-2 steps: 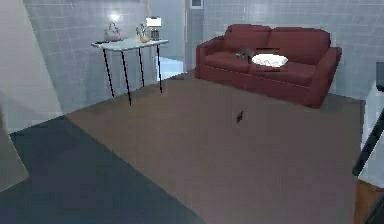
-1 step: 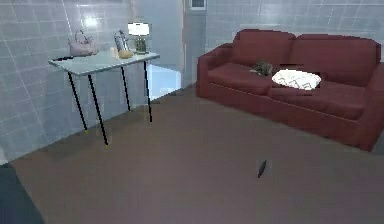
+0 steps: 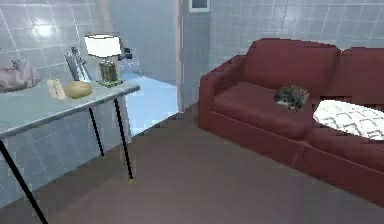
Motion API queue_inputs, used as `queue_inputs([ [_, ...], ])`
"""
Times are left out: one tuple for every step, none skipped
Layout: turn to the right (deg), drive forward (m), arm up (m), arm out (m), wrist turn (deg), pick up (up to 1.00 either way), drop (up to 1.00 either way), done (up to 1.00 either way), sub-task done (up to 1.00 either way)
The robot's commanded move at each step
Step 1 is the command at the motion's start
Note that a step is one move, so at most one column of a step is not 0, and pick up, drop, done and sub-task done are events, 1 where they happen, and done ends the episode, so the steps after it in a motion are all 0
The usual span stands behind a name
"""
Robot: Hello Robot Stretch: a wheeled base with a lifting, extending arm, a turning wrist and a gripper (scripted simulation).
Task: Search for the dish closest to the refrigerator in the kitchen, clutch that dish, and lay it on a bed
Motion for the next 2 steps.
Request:
queue_inputs([
  [21.0,0.00,0.00,0.00,0.0,0.00,0.00,0.00,0.00],
  [0.0,0.10,0.00,0.00,0.0,0.00,0.00,0.00,0.00],
])
